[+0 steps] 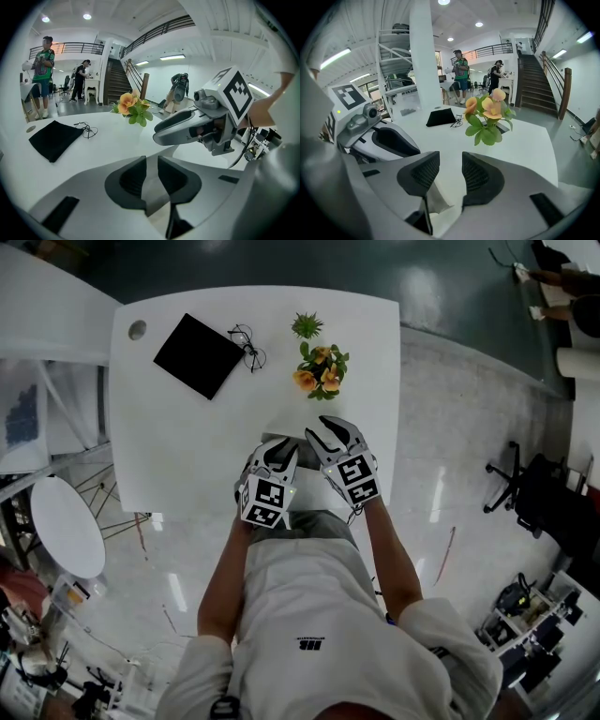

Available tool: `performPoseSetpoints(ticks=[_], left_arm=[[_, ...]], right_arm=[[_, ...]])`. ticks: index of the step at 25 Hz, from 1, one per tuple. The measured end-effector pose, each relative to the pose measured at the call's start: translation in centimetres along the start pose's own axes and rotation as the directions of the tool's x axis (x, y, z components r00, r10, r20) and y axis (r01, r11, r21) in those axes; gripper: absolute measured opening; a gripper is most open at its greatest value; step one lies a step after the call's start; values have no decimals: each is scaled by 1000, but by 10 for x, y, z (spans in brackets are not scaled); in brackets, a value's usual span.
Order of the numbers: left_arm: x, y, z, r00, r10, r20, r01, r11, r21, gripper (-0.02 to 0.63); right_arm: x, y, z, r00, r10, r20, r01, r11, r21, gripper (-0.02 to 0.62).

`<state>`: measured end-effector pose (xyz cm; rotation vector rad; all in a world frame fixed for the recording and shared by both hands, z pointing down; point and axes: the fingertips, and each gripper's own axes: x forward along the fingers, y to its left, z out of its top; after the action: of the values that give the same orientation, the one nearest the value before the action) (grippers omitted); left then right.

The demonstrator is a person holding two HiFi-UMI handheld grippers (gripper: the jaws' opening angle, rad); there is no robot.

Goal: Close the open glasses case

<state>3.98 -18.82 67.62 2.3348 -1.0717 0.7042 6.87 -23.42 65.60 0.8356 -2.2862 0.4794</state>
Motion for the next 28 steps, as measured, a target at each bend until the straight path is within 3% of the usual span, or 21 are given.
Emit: performPoseSetpoints(ticks=[28], left_arm=[[2,-11,-15,1000,9,-15,-9,999,-32,94]], right_arm=[[-2,20,-18,998,59,-6,-59,998,36,129]])
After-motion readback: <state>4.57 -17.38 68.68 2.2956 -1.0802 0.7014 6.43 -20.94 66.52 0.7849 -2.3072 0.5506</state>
